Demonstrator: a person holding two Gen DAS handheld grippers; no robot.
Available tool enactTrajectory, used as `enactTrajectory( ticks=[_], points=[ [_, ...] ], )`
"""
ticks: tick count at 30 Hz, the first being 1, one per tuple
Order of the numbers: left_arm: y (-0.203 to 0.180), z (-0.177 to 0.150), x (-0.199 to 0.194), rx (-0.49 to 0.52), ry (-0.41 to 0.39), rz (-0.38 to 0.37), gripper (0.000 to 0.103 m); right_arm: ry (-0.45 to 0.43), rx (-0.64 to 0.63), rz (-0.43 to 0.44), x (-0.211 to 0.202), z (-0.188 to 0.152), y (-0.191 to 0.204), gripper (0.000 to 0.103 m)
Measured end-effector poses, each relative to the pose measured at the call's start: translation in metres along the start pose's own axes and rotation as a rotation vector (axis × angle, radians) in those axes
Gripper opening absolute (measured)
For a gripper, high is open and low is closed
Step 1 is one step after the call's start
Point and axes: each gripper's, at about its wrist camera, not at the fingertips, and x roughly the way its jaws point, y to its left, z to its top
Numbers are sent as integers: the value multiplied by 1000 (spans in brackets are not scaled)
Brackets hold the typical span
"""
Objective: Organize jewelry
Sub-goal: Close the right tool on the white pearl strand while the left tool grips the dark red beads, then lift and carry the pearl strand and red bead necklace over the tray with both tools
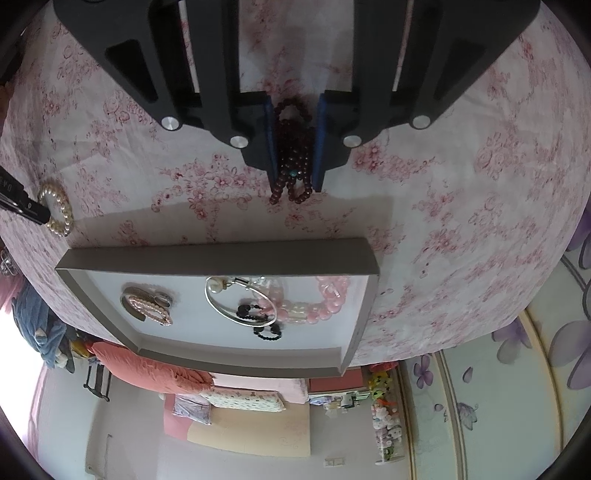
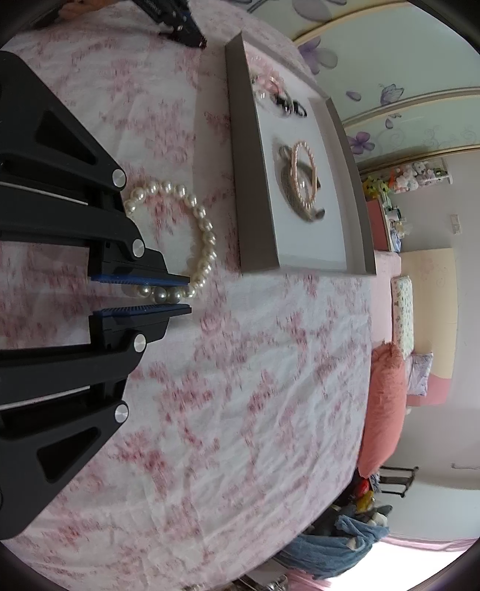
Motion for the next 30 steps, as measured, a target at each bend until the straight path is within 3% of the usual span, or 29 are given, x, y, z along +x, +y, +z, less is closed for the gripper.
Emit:
enactTrajectory(
  ticks=[7,14,30],
  points=[
    [11,-6,-8,-48,4,-11,15,-114,-18,138,-35,4,32,10],
    [11,-6,-30,-65,-61,-15,13,-209,-40,246,-66,8,62,10],
    [-3,-3,-80,-45,-240,-57,9,-305,-44,330,-100,4,80,10]
  ],
)
